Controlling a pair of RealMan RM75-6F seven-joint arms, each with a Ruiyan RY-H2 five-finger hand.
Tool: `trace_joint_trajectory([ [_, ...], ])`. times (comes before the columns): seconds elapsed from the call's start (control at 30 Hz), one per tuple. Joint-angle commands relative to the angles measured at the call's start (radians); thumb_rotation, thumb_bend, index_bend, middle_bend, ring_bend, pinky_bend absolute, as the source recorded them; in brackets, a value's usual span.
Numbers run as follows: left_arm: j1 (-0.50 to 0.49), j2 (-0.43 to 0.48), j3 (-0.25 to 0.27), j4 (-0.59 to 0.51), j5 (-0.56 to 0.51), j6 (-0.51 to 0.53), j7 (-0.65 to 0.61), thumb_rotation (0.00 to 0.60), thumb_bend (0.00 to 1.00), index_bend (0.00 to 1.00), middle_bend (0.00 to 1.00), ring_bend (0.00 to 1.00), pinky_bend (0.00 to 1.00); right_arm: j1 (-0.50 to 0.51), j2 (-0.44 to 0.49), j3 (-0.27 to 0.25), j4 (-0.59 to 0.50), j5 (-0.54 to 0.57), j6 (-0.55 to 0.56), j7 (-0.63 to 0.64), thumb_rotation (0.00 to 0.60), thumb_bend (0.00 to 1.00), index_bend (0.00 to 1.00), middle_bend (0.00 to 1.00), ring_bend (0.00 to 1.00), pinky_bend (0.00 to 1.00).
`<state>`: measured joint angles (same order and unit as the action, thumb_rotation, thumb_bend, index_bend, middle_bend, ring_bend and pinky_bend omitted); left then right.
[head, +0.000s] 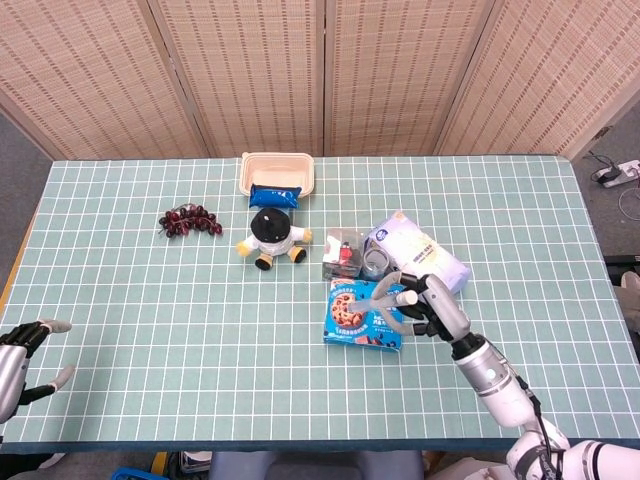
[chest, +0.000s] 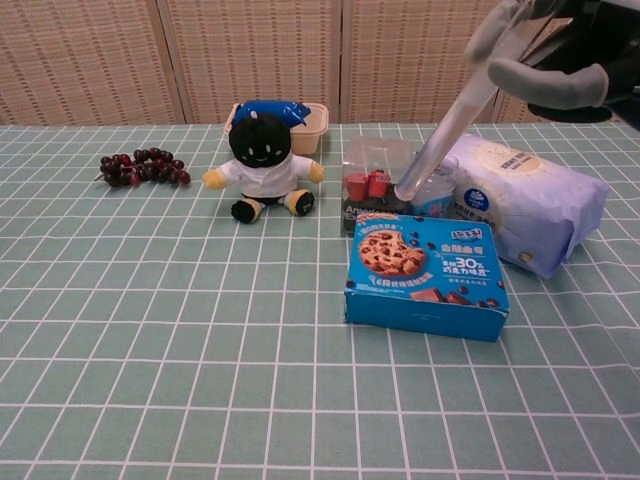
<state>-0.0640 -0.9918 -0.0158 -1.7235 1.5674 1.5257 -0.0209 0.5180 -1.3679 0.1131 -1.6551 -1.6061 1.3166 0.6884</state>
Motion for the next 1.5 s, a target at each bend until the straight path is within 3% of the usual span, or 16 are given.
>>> trace_joint_trajectory([
  [0.03,0.001,0.0,0.0,-0.001,0.0,0.002,-0.001,0.6,0.24,0.4,0.35,0.33,0.44,-0.009,-0.053,0.002,0.081,-0.008,0.022,-0.324,0.6,0.61,0.79,1.0,1.0,1.0],
  [0.27,0.002,0.001,-0.001,-0.002,0.0,0.004,-0.003,0.6,0.24,0.4,0.35,0.32,0.44,-0.013,-0.074,0.004,0.08,0.004,0.025,-0.315,0.6,0.61,0.79,1.0,1.0,1.0],
  [0.57,0.002,0.0,-0.001,-0.002,0.001,0.006,-0.002,0.6,0.24,0.4,0.35,0.33,0.44,-0.015,-0.047,0.03,0.039,0.046,0.015,-0.068,0.6,0.62,0.79,1.0,1.0,1.0],
  [1.13,0.002,0.002,0.001,-0.002,0.005,0.005,-0.001,0.6,0.24,0.4,0.35,0.33,0.44,0.006,-0.121,0.141,0.122,0.138,0.047,-0.191,0.6,0.62,0.79,1.0,1.0,1.0],
  [1.5,0.003,0.002,0.002,-0.004,0.005,0.005,-0.002,0.6,0.24,0.4,0.35,0.33,0.44,0.026,-0.182,0.162,0.224,0.18,0.017,-0.198,0.6,0.62,0.79,1.0,1.0,1.0],
])
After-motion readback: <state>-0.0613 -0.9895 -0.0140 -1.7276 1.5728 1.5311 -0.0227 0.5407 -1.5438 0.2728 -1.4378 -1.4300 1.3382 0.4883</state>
